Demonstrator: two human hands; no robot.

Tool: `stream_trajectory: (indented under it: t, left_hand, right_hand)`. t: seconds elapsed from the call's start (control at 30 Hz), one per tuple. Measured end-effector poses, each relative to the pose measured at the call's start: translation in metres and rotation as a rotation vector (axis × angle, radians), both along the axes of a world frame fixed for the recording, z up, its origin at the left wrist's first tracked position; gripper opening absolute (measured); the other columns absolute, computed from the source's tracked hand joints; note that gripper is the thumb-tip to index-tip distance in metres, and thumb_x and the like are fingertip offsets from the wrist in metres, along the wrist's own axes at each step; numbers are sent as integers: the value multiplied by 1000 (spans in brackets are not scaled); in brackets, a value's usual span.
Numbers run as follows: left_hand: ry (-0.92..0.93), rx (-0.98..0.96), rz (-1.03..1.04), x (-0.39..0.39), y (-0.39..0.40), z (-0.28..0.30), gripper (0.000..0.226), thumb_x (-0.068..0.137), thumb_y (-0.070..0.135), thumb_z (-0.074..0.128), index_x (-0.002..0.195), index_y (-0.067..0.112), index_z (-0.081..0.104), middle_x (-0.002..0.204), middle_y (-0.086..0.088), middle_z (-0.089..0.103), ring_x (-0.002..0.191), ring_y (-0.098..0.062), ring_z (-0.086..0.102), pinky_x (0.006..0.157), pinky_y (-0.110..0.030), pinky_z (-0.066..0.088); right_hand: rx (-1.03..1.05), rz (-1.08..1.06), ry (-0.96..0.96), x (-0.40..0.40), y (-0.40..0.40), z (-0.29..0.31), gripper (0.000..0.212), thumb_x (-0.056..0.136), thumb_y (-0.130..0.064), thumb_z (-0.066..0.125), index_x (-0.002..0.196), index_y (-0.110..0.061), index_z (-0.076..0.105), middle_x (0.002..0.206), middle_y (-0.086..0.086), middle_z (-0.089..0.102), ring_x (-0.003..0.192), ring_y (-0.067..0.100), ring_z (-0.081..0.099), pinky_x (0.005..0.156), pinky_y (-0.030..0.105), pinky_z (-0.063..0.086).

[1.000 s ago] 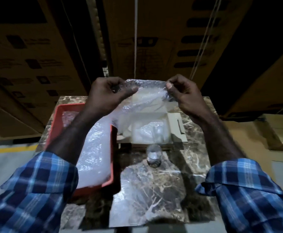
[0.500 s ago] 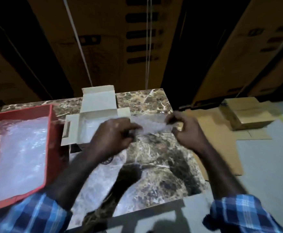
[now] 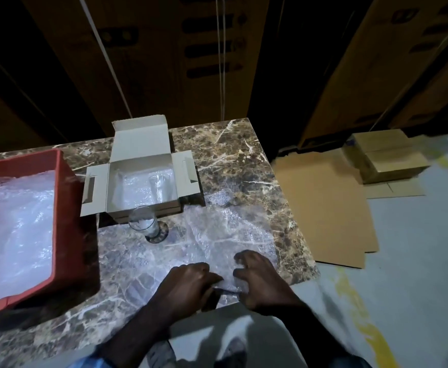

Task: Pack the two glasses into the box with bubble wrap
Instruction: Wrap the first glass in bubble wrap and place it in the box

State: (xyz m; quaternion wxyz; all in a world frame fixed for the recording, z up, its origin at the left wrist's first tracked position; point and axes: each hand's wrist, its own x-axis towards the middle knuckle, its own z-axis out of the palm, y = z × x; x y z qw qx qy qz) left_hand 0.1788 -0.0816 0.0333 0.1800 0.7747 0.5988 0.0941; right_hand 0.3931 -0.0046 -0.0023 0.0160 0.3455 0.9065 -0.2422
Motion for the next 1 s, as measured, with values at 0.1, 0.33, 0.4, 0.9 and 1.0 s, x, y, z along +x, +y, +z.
stream_trajectory:
  t: [0.1,0.33,0.4,0.9,1.0]
  left_hand:
    - [18,-195,47,-10,-2,0,28,86,39,50,103,34,71,93,8,71,85,-13,67,68,-30,51]
    - [-179,-425,193,-42,1,4,21,71,40,69,58,27,59,51,9,54,53,5,50,59,-24,39]
    - [-359,-415,315,-57,1,-2,28,64,35,78,55,24,54,60,10,57,69,-1,61,66,-28,44]
    - [-1408,-552,861,-42,8,-27,18,81,-10,61,95,-19,67,93,-28,72,80,-32,73,65,-25,57]
    - [-1359,-463,847,-38,16,-23,9,79,-3,67,82,-9,71,80,-25,69,64,-25,70,57,-28,57]
  right_hand:
    - [14,24,0,2,-2,-1,22,59,-32,63,77,-19,66,114,1,61,114,19,49,99,33,38]
    - [0,-49,18,22,12,2,13,61,-28,65,66,-22,55,77,-3,56,81,18,50,74,29,42]
    - [-207,-241,72,31,19,7,22,65,-18,71,66,-26,51,73,-6,55,74,14,53,65,28,41]
    - [-885,-1048,614,30,43,9,12,88,6,64,97,12,67,55,6,58,34,6,45,35,16,36]
    - [-873,-1010,549,29,48,3,35,88,-18,75,73,9,59,50,8,48,32,9,38,34,16,33]
